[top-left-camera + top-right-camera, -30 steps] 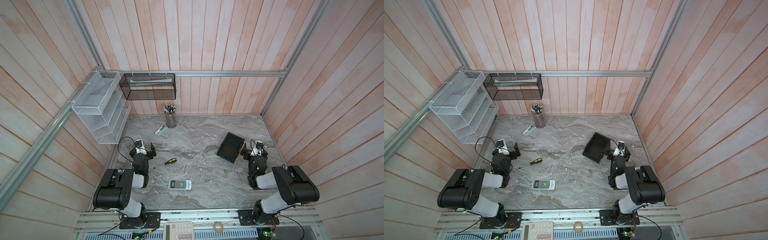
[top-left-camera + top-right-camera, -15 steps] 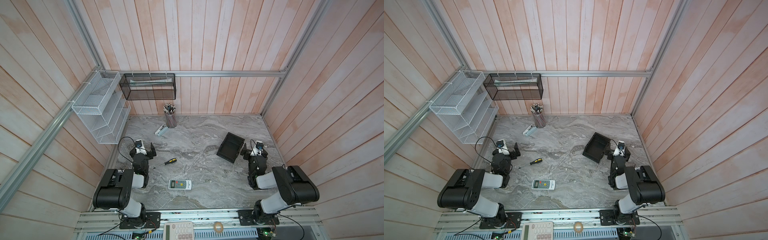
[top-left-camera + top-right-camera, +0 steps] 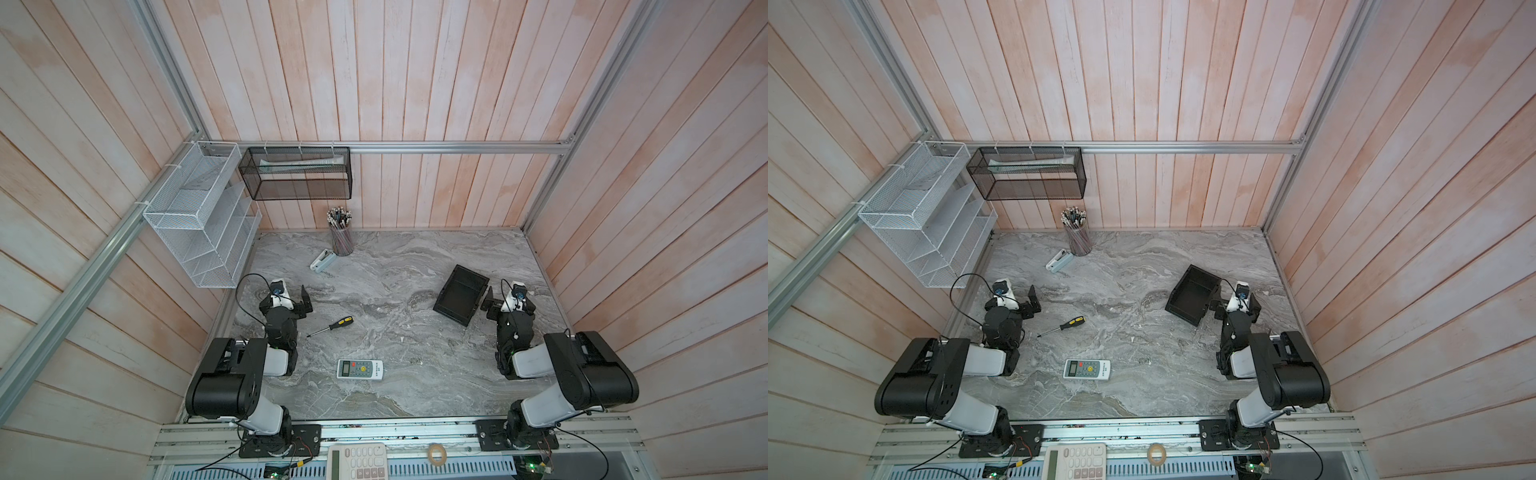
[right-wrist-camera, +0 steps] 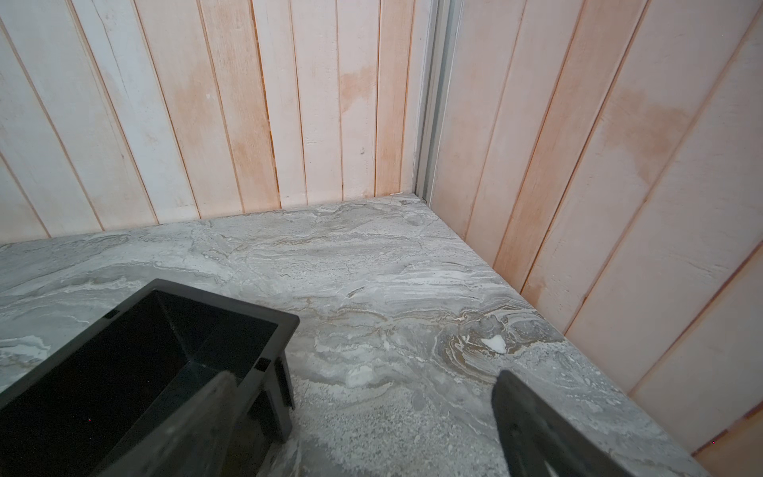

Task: Put the screwdriver in the bin
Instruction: Move the bin to the top-center of the table.

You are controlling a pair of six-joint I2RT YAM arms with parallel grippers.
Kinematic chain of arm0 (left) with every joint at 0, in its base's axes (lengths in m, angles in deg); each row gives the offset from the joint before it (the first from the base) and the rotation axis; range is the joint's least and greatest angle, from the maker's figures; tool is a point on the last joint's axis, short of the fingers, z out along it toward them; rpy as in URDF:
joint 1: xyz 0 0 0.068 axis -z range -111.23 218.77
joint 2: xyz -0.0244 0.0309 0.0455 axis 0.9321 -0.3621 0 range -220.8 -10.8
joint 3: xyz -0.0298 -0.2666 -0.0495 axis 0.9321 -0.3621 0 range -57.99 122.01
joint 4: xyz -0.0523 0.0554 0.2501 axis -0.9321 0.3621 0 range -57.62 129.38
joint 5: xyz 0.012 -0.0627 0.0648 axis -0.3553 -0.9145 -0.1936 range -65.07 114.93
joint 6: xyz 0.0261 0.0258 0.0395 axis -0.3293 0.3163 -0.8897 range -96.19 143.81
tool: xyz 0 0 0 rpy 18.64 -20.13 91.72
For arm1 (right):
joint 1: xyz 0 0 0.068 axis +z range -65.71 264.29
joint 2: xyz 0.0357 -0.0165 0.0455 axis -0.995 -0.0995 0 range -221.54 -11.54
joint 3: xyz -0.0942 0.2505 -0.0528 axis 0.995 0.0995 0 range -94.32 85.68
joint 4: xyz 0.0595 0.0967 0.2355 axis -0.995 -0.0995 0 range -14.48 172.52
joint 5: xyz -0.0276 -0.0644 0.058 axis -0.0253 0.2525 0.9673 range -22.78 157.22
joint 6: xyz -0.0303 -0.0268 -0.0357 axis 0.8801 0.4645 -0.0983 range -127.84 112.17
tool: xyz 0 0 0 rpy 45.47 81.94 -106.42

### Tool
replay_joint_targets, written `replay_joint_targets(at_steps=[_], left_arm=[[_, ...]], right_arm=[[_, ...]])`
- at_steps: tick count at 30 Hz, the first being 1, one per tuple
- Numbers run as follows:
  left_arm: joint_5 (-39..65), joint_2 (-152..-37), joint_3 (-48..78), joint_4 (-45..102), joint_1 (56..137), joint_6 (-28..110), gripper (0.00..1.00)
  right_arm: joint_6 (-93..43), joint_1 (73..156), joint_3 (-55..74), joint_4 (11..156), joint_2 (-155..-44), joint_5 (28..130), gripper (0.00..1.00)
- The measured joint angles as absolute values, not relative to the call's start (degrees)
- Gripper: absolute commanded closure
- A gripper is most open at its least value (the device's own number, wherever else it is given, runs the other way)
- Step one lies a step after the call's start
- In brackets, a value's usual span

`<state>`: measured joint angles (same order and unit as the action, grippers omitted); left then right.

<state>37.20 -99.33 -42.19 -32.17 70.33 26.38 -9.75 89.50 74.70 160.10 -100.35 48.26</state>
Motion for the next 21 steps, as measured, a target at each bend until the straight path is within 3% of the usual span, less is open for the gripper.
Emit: replay_joint_targets(at_steps=[5, 10, 14, 17, 21], left_arm=[[37.18, -99.35, -42.19, -32.17, 70.33, 26.38, 0.0], [37.44, -99.11, -42.28, -32.15, 70.33, 26.38, 0.0], [44.87, -92.34, -43.94, -29.42, 77.07, 23.91, 0.0], [47.54, -81.36, -40.18, -17.68, 82.66, 25.42, 0.0], [48.17, -71.22, -32.69, -5.88, 86.68, 30.69, 0.0]], right_arm=[[-9.92, 90.77, 74.85, 156.36, -95.48, 45.13, 0.02], [-20.65, 91.62, 65.54, 131.29, -80.96, 33.92, 0.0], [-26.21, 91.2, 56.4, 116.41, -76.02, 35.19, 0.02], [-27.58, 91.71, 51.31, 108.21, -76.77, 40.41, 0.01], [-27.74, 96.01, 39.25, 97.72, -85.99, 44.85, 0.02]])
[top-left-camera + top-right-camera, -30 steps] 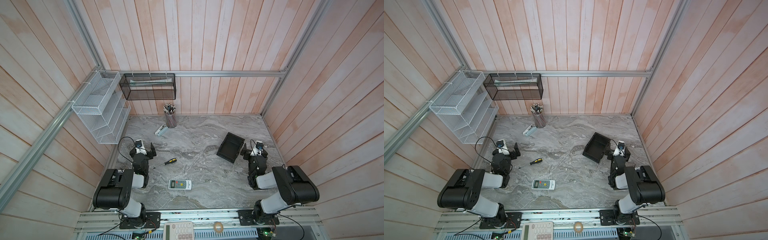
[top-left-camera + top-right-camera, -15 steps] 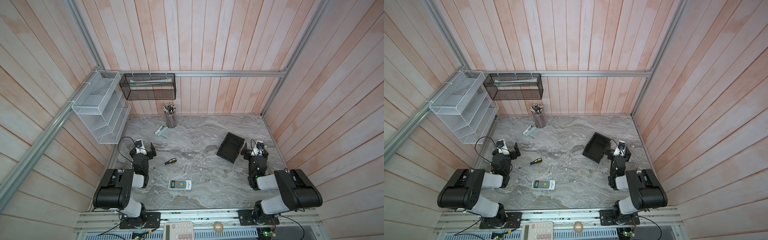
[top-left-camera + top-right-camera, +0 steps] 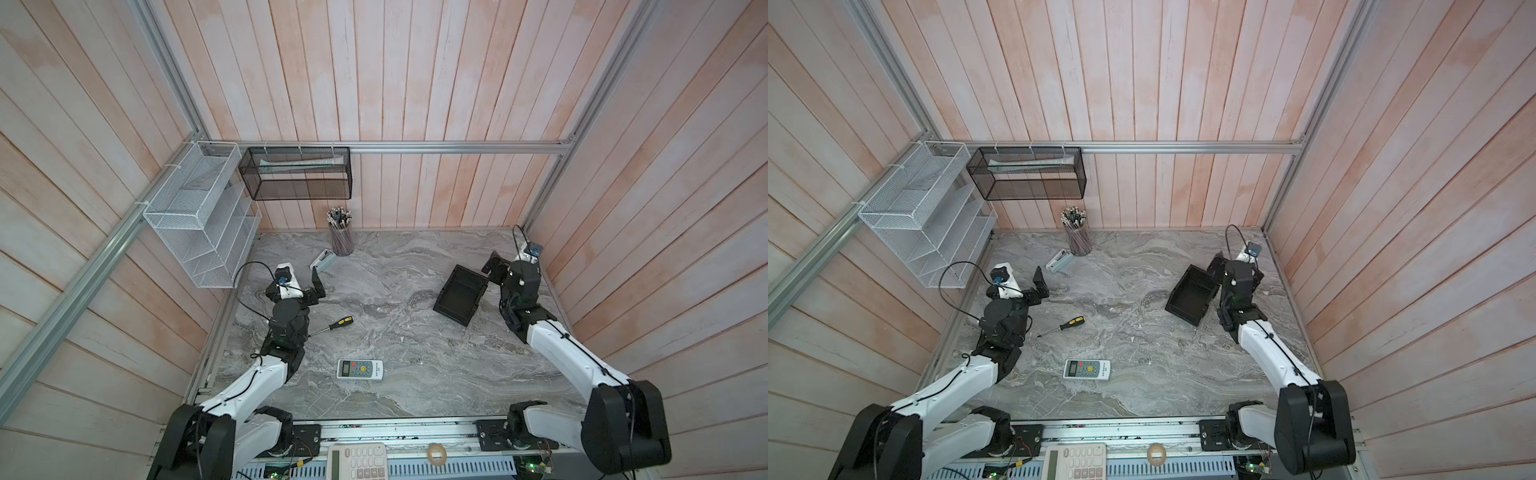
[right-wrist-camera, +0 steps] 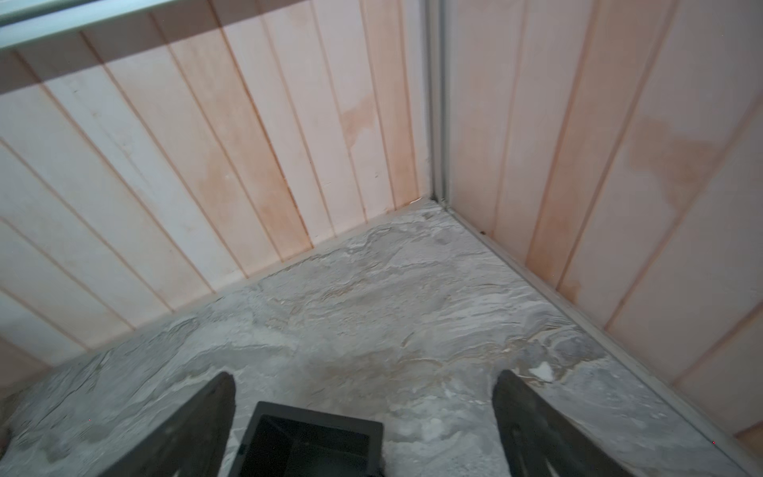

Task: Put the screwdriver in the bin
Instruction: Move the bin to the top-center of the table.

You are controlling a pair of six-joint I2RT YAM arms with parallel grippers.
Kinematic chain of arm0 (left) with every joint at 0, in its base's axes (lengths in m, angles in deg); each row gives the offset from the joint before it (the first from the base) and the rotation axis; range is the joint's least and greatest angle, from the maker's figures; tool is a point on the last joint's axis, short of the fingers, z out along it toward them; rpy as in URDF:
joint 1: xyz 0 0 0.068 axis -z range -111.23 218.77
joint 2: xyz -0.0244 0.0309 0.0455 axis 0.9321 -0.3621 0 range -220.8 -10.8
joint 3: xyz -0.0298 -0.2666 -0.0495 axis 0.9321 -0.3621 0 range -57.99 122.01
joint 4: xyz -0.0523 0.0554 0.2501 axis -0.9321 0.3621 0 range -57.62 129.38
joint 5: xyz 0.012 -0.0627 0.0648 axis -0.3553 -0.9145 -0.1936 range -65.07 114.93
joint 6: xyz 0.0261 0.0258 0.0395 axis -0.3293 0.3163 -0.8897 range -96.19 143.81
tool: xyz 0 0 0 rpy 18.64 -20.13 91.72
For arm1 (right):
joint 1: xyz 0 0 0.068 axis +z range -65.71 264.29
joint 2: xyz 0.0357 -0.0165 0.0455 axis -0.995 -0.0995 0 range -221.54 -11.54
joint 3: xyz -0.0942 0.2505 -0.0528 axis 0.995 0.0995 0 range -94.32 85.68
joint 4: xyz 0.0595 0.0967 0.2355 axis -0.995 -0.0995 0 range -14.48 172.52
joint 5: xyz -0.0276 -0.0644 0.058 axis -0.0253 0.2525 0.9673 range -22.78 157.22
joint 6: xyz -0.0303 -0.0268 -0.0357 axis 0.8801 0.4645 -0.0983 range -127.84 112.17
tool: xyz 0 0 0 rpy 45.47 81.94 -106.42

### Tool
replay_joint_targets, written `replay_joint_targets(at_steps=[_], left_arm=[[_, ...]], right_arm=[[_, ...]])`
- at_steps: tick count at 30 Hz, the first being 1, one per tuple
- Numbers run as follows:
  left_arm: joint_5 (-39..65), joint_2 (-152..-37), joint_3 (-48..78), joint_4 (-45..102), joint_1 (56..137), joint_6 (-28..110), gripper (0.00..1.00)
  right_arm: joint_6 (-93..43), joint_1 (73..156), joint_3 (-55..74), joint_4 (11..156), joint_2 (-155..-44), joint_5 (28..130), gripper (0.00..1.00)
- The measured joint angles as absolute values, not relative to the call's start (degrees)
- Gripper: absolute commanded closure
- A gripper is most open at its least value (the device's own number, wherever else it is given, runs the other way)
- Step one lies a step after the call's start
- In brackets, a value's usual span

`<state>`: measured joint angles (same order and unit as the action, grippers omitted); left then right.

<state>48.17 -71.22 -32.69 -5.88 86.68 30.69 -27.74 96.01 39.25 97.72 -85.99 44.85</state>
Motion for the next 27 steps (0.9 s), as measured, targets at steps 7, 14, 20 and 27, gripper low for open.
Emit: replay_joint_targets(at_steps=[7, 14, 20, 27], left_arm=[[50.03, -75.59, -26.11, 3.19, 105.48, 28.46, 0.0], [49.77, -84.42, -22.44, 7.98, 115.99, 22.91, 0.0], [47.98, -84.71, -25.76, 5.53, 116.43, 20.15, 0.0], [52.67, -84.71, -32.03, 1.42, 116.39, 18.89, 0.0]], right_arm=[[-29.88, 104.8, 27.36, 87.86, -101.18, 49.06, 0.05], [-33.0, 107.03, 26.7, 82.16, -108.92, 50.84, 0.28], [-34.14, 107.16, 26.83, 82.0, -110.75, 53.17, 0.51], [-32.92, 109.61, 26.57, 81.2, -112.04, 51.99, 0.84]])
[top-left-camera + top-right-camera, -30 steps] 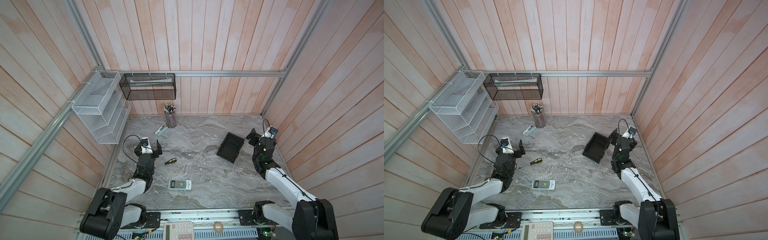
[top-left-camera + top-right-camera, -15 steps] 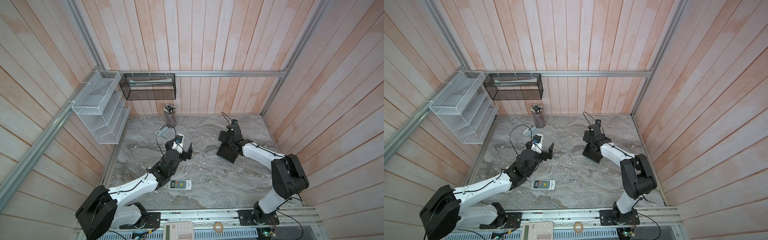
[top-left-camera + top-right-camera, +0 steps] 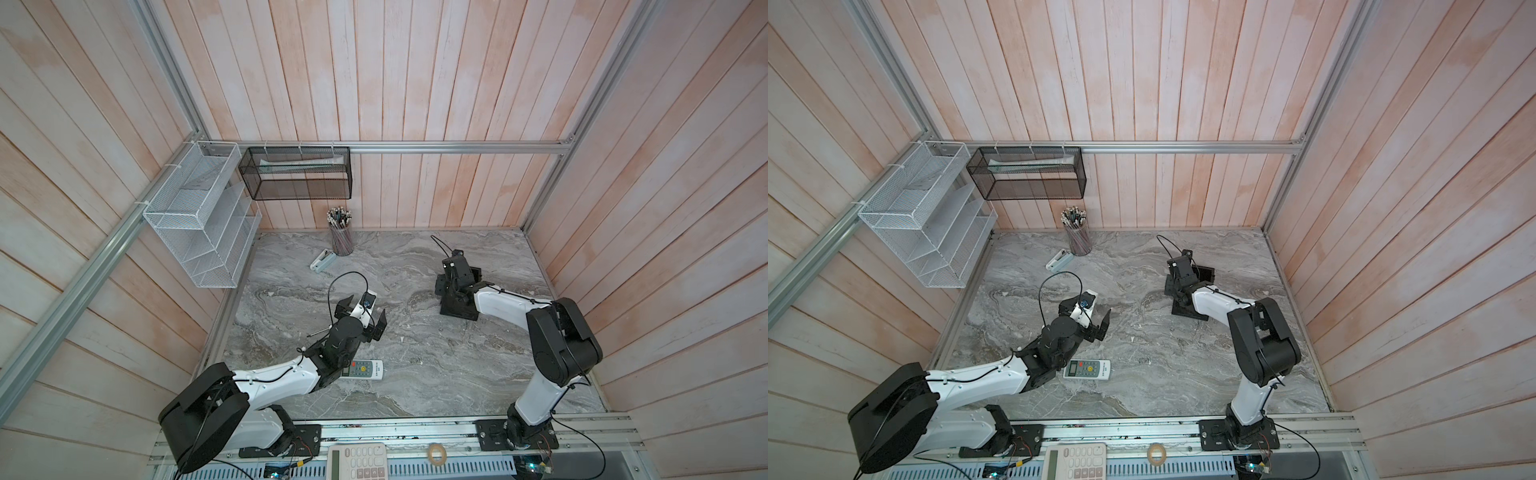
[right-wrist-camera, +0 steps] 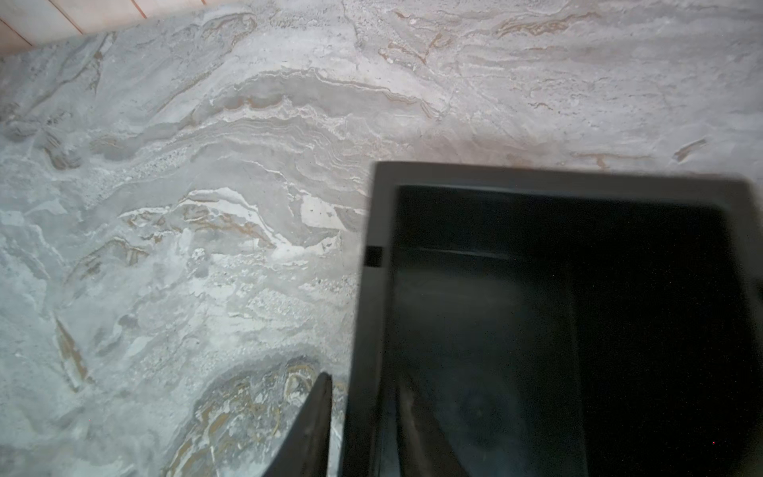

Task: Put the screwdriver in the bin
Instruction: Move the bin to the top-center of the table.

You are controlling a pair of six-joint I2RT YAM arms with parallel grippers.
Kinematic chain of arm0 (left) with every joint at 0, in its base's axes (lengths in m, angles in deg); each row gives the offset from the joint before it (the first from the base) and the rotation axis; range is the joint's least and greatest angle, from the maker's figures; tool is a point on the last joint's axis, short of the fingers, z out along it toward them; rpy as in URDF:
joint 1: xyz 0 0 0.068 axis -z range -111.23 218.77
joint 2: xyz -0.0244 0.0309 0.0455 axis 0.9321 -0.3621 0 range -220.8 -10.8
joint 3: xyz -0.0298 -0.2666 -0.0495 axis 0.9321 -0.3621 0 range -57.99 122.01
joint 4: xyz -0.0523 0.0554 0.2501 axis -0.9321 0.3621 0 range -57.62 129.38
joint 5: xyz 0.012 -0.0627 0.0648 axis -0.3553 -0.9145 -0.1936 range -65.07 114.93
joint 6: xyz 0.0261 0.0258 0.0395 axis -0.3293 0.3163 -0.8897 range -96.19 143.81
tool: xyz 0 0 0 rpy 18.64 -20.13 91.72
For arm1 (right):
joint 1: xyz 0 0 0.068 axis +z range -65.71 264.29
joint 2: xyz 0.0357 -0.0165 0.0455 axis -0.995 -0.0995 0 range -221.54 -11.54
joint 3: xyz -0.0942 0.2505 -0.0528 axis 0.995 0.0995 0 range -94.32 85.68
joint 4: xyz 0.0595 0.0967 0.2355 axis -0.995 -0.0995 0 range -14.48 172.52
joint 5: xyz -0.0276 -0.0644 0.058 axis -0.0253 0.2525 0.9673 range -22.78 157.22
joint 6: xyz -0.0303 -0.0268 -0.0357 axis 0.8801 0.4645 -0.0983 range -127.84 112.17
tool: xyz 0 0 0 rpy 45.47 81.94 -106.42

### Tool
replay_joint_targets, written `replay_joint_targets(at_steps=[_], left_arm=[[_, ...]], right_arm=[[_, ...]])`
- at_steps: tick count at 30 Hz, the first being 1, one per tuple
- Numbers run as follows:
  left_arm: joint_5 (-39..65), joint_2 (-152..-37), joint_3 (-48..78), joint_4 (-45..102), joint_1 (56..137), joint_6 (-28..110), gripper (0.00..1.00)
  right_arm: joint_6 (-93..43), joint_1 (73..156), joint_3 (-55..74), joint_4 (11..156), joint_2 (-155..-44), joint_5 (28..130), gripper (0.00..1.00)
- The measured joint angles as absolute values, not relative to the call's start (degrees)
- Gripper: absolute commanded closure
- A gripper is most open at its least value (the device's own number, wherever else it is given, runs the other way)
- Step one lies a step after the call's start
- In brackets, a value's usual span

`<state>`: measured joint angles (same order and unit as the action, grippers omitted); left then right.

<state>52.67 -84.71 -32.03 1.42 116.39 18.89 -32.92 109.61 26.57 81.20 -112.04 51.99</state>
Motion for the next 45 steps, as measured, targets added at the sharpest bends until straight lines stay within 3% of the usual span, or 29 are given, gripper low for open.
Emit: replay_joint_targets(at_steps=[3, 12, 18, 24, 28, 36, 40, 45], left_arm=[[54.23, -84.69, -31.96, 1.51, 116.06, 19.58, 0.0], [53.92, -79.55, -31.96, 5.99, 108.28, 28.55, 0.0], [53.37, -74.13, -33.08, 7.89, 104.74, 34.29, 0.0], [48.0, -70.68, -35.13, 11.06, 95.91, 42.08, 0.0], [45.79, -70.15, -35.31, 12.72, 94.11, 44.9, 0.0], [42.88, -69.02, -35.68, 13.53, 93.81, 47.5, 0.0], [42.84, -66.06, -37.52, 13.59, 92.1, 49.05, 0.0], [42.8, -63.03, -39.13, 14.84, 86.59, 52.46, 0.0]], right_arm=[[-31.41, 111.38, 26.07, 80.1, -112.07, 49.57, 0.91], [-27.17, 116.34, 21.06, 77.26, -115.19, 47.25, 0.94], [-23.45, 122.74, 8.93, 75.78, -123.04, 50.59, 0.95], [-21.53, 125.89, -1.95, 73.59, -131.58, 52.19, 0.93], [-21.14, 126.2, -3.24, 73.04, -133.05, 52.15, 0.81], [-15.56, 126.63, -0.6, 72.06, -128.61, 57.44, 0.21], [-10.56, 128.3, 2.64, 73.96, -120.24, 64.12, 0.14], [-5.99, 129.87, 4.52, 78.68, -116.24, 72.17, 0.15]])
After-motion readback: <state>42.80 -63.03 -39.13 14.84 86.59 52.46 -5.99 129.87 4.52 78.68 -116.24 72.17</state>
